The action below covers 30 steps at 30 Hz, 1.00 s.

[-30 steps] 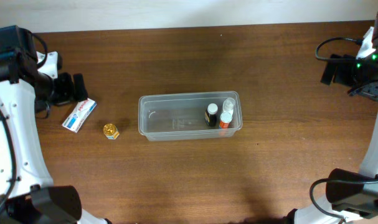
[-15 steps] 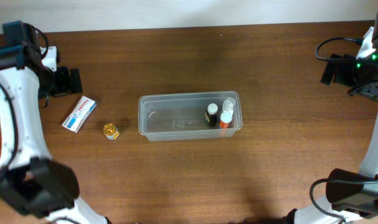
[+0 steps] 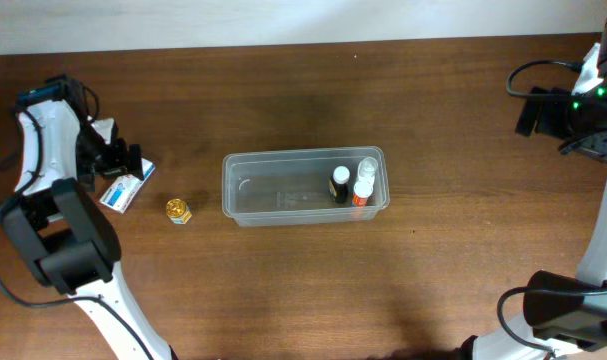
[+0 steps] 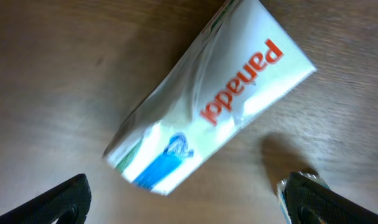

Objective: Pack container
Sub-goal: 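Reach the left gripper to the white Panadol box and grasp it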

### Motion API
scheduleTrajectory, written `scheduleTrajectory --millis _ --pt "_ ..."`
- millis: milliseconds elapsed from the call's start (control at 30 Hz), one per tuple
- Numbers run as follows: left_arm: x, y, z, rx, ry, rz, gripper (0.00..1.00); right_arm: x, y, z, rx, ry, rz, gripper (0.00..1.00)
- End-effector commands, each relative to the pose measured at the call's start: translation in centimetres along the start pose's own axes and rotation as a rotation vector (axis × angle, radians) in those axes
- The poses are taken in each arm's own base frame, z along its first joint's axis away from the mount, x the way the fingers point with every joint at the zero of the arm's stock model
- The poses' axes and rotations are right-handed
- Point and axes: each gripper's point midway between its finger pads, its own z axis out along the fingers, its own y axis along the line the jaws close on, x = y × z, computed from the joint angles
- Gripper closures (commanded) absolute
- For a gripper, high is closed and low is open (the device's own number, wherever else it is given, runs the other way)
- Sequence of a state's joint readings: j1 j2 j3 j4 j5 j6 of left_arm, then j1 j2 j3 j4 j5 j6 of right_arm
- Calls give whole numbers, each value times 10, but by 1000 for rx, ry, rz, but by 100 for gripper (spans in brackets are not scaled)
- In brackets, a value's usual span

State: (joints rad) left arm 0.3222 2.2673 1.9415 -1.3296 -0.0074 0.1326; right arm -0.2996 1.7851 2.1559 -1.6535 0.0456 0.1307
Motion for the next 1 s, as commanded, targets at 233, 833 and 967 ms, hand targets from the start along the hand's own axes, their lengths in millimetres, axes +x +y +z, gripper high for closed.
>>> scheduleTrajectory --millis 233,833,967 --pt "-20 -2 30 45 -25 102 1 0 -4 1 17 1 0 2" --pt "-17 -14 33 103 -11 101 25 0 -4 1 17 1 0 2" --pt "-11 -15 37 109 12 64 29 0 -4 1 17 1 0 2"
